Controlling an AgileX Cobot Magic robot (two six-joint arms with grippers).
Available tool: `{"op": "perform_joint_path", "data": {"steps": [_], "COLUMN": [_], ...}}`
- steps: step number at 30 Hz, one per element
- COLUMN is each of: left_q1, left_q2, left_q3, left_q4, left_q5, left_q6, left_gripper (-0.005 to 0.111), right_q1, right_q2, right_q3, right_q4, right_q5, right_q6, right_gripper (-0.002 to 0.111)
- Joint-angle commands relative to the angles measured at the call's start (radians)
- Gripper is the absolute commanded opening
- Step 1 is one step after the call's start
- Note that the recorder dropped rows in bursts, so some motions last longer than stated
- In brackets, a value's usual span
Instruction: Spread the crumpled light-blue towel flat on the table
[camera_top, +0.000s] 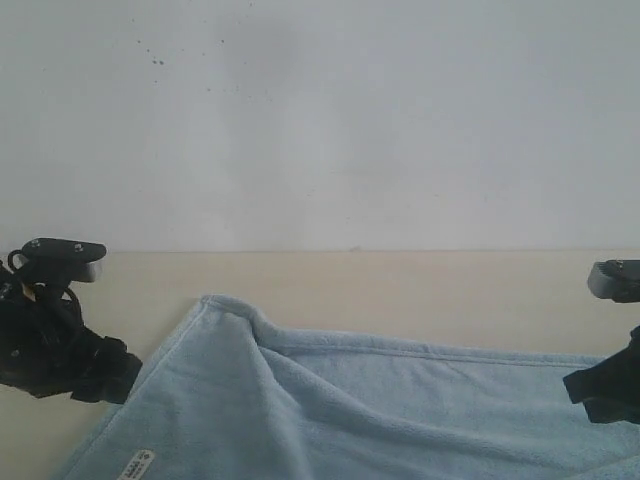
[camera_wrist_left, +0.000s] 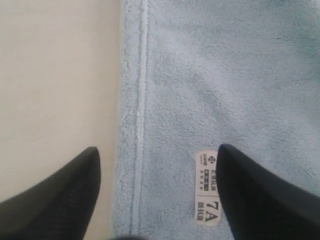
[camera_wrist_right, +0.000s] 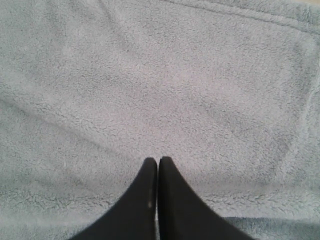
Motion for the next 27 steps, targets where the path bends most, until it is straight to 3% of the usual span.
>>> {"op": "perform_joint_path", "data": {"steps": [1,3,7,8,18,27], "left_q1": [-0.002,-0.002,-0.002,-0.002,-0.002,-0.002], "left_q2": [-0.001,0.002,0.0,0.0,0.037,0.066], "left_q3": [0.017,0.017,0.017,0.017,0.017,0.017], "left_q4": [-0.136,-0.176,-0.203,-0.203,-0.203,-0.206], "left_q5": [-0.018,-0.009,0.008,0.007,0.089,0.079], "left_q6": [0.12,0.158,0.194,0.197,0.222,0.234], "left_gripper": [0.06,0.05,0.007,0.005,0.005,0.005], "right_q1": [0.0,0.0,0.0,0.0,0.0,0.0], "right_q2": [-0.008,-0.008,-0.008,-0.008,-0.008,-0.008], "right_q3": [0.004,0.004,0.004,0.004,0.004,0.004], "right_q4": [0.002,0.002,0.002,0.002,0.014,0.016], "right_q5": [0.004,0.004,0.012,0.012,0.014,0.008], "right_q6": [0.003,0.003,0.003,0.003,0.003,0.003], "right_gripper": [0.0,0.0,0.0,0.0,0.0,0.0]}}
